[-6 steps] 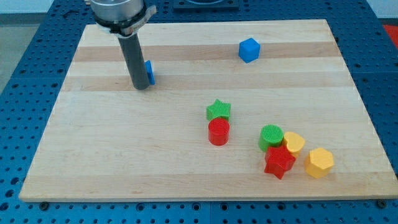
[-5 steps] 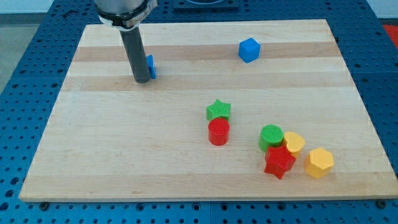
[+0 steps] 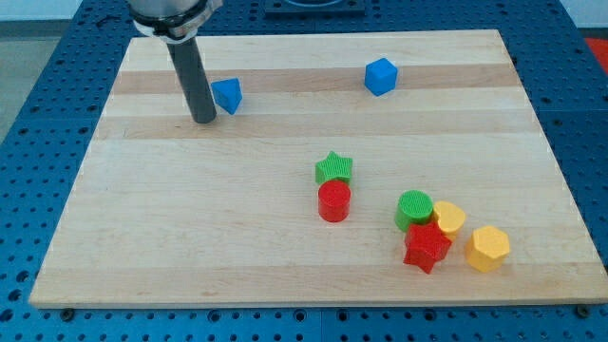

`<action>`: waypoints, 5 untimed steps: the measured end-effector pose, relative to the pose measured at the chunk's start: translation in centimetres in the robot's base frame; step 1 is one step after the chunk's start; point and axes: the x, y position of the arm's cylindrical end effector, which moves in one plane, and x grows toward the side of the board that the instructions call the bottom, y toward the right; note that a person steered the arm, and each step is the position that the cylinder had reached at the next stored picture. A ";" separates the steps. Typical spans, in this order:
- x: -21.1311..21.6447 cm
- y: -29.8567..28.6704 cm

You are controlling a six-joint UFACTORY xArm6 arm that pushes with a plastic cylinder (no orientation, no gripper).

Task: Slide blue triangle towards top center

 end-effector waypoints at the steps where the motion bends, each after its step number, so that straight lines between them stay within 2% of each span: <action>1: -1.7 0.4; 3: -4.4 2.1; 5: -4.7 9.4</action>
